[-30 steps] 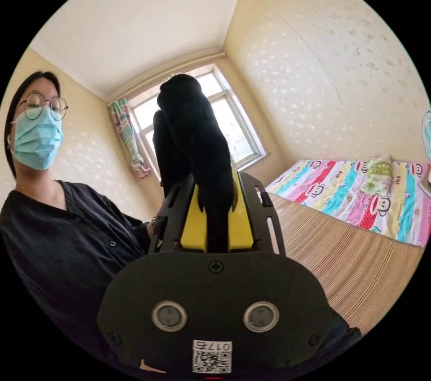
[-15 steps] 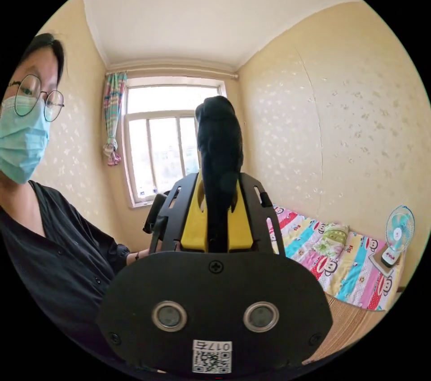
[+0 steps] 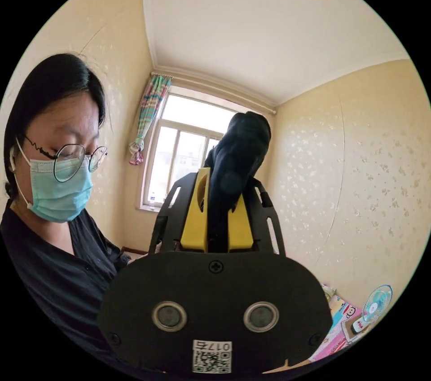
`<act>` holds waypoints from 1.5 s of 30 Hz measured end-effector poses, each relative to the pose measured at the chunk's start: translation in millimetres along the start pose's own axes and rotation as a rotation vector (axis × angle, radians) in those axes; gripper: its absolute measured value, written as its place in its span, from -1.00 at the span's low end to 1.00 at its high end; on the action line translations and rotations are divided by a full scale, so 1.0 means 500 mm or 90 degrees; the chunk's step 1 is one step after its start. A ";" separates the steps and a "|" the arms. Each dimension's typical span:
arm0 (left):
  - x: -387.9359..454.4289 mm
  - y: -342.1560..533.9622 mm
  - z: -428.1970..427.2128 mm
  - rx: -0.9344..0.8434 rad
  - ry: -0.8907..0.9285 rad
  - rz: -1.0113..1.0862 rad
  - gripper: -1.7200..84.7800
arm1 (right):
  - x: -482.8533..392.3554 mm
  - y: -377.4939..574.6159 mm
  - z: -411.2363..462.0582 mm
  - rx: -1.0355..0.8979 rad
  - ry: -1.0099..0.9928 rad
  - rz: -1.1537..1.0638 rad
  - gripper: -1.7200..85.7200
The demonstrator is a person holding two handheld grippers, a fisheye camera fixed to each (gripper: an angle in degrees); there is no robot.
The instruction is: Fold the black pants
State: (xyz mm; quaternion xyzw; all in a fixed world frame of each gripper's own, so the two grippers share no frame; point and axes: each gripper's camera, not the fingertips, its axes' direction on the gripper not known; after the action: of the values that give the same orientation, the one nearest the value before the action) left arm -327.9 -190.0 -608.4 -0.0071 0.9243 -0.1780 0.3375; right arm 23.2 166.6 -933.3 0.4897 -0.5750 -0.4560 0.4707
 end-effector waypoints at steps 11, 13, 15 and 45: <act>0.073 -0.486 -0.060 0.083 -0.304 0.240 -0.83 | 0.207 0.001 0.146 -0.038 0.299 0.101 -0.85; -0.084 -0.594 -0.015 0.039 -0.377 0.191 -0.83 | 0.353 0.037 0.262 -0.110 0.342 0.168 -0.84; -0.362 -0.732 0.051 -0.020 -0.505 0.145 -0.80 | 0.527 0.095 0.390 -0.173 0.338 0.226 -0.81; -1.164 0.235 -0.610 -0.766 -0.491 -0.619 -0.76 | 0.573 1.680 0.468 -0.977 0.062 0.865 -0.91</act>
State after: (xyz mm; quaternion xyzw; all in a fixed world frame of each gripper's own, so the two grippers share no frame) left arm -56.9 96.3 -69.6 -0.6390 0.5768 0.2317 0.4531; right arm -342.8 -15.1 -111.6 -0.3546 -0.2644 -0.3180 0.8386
